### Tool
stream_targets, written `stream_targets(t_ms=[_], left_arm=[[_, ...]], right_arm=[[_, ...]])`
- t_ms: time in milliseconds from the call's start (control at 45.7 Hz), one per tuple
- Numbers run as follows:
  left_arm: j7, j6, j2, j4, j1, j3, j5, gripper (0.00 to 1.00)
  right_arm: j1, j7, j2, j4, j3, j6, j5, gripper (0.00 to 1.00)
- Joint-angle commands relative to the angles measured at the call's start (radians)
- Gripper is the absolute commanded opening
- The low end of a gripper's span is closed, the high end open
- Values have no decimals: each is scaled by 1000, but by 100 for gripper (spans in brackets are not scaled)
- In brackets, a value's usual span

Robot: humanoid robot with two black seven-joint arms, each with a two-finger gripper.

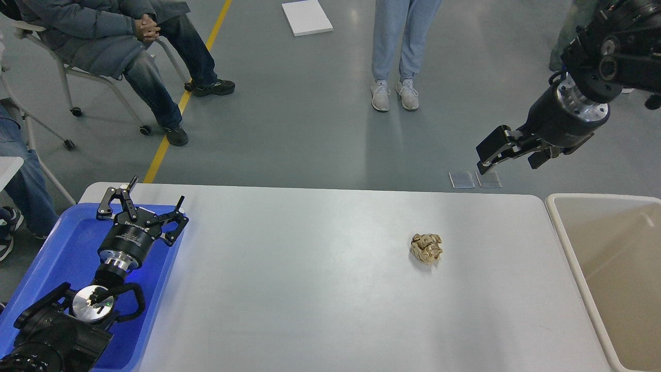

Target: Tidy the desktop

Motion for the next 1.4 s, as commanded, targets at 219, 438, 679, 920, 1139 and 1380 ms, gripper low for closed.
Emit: stream_targets(t_ms=[219, 438, 679, 920, 1139, 1380], left_arm=[[0, 0, 0, 0, 0, 0, 0, 100], [0, 0, 0, 0, 0, 0, 0, 100], [0, 0, 0, 0, 0, 0, 0, 100], [-2, 0, 0, 0, 0, 0, 0, 100], [-2, 0, 0, 0, 0, 0, 0, 100], [0, 0, 0, 0, 0, 0, 0, 100]], right_arm=[[1, 0, -3, 0, 1, -3, 0, 100], [1, 0, -3, 0, 2, -3, 0, 100], [1, 0, -3, -3, 2, -3, 0, 100], [-12, 0, -1, -6, 5, -8, 0, 100], [-15, 0, -4, -8, 8, -9, -9, 100], [-12, 0, -21, -18, 10, -9, -12, 100]])
